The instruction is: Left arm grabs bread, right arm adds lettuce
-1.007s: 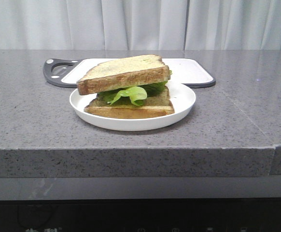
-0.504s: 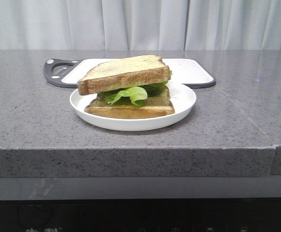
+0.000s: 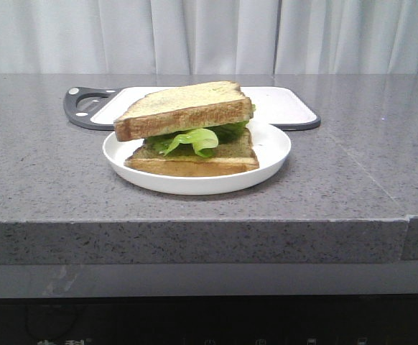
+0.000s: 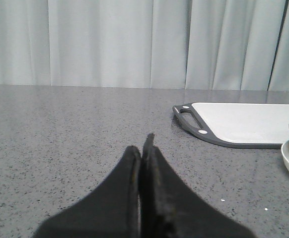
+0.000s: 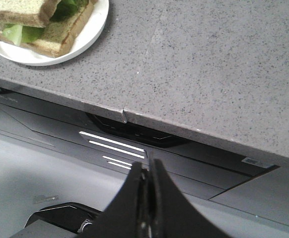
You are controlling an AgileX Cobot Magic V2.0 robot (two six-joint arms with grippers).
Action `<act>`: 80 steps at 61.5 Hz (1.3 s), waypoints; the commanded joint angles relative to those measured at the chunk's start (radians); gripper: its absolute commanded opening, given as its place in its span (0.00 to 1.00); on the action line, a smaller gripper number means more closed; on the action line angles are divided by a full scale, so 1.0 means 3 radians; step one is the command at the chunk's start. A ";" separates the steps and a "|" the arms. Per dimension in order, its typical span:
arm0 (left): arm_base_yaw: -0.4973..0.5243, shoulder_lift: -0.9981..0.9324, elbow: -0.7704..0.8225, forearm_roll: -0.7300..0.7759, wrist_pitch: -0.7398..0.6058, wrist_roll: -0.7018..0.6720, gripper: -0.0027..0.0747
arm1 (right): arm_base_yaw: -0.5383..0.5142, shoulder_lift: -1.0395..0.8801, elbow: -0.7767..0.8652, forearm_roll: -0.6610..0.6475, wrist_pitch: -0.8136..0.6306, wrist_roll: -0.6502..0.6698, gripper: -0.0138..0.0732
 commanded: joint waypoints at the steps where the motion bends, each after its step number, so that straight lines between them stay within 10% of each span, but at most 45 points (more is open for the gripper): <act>1: 0.0009 -0.0054 0.0012 0.0007 -0.0281 0.0002 0.01 | -0.0003 0.0011 -0.0075 -0.0027 -0.0177 -0.0017 0.02; 80: 0.0009 -0.0054 0.0012 0.0073 -0.0293 -0.0153 0.01 | -0.0003 0.0011 -0.0075 -0.0042 -0.0177 -0.0031 0.02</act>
